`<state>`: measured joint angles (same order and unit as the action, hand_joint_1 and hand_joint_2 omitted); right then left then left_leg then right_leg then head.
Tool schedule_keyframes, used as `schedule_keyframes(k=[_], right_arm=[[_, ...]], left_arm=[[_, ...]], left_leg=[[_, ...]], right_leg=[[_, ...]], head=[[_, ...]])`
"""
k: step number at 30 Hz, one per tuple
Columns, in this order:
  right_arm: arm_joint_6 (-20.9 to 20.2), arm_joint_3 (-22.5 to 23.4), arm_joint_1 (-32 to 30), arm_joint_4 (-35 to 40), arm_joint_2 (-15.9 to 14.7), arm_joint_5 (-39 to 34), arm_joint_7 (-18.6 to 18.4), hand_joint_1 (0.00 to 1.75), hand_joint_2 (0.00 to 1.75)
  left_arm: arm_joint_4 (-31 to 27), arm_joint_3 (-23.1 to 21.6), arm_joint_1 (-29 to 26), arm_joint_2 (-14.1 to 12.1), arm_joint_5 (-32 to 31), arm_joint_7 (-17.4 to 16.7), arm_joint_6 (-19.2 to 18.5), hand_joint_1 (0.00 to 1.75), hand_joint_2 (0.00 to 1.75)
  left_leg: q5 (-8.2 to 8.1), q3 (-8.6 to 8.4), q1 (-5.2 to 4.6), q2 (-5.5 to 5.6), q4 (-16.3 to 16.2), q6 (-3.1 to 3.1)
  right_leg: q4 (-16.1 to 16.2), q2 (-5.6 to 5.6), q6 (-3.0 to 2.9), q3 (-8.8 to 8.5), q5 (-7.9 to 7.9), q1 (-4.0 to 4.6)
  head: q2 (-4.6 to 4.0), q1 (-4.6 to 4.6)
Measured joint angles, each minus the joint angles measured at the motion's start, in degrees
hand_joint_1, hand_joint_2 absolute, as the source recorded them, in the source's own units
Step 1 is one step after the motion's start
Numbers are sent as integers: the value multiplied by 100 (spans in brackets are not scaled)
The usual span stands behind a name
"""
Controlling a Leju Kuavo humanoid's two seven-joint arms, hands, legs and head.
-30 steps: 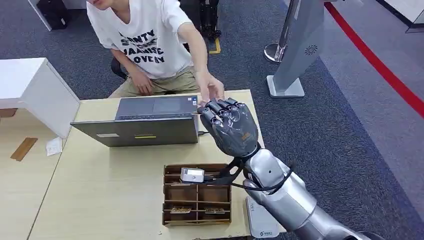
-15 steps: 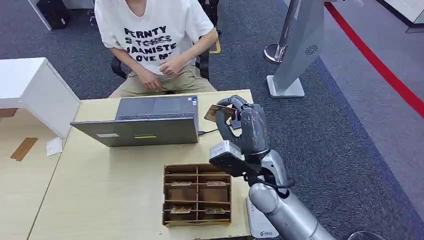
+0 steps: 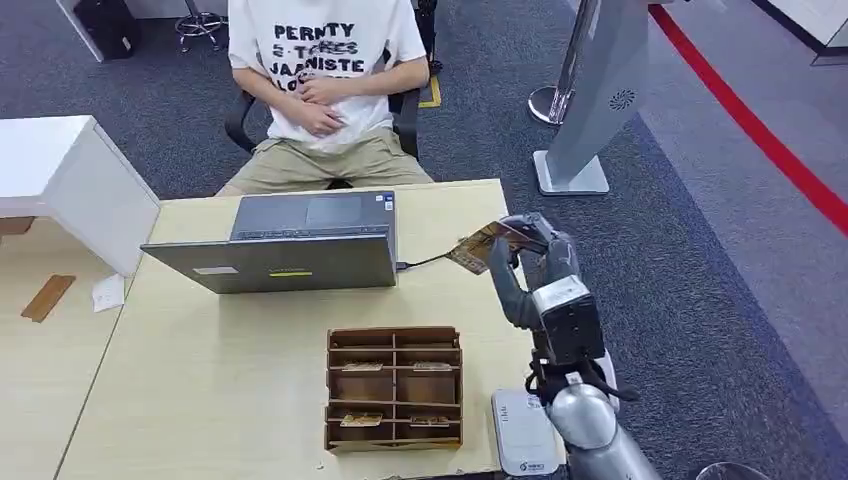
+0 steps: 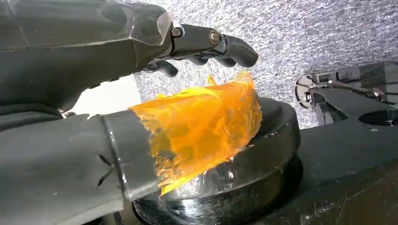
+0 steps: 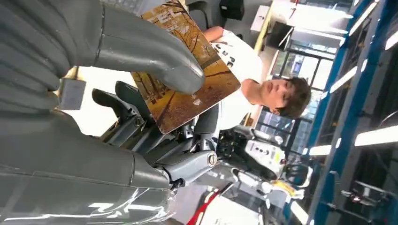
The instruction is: Pass the card to the sensor for recognition and then transmit it.
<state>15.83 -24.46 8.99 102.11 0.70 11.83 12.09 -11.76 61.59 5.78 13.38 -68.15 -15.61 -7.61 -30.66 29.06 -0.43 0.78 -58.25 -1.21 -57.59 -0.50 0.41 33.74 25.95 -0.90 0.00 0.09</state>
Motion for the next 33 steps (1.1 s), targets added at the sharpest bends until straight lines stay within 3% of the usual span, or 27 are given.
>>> schedule_keyframes(k=[6,17,28,33], right_arm=[[-282,278,-603,179,-221,-208,90,175,175],[-798,1080,-1924,490,-704,81,81,175,175],[-1246,1220,-2486,505,-1256,355,-205,175,175],[-1347,1026,-2498,396,-1510,496,-308,175,175]], left_arm=[[0,140,-8,-2,175,39,24,0,0],[0,407,-14,-9,409,83,46,0,0],[0,516,-13,-31,472,87,48,0,0],[0,518,-10,-37,437,76,44,0,0]], left_leg=[[0,2,0,6,0,0],[-7,4,-1,4,0,-4],[-7,5,-1,2,0,-4],[-7,5,-1,2,0,-4]], right_leg=[[1,5,0,0,1,1],[5,6,6,0,5,0],[5,5,6,0,5,0],[5,5,6,0,5,-1]], head=[[0,0],[0,0],[0,2],[0,0]])
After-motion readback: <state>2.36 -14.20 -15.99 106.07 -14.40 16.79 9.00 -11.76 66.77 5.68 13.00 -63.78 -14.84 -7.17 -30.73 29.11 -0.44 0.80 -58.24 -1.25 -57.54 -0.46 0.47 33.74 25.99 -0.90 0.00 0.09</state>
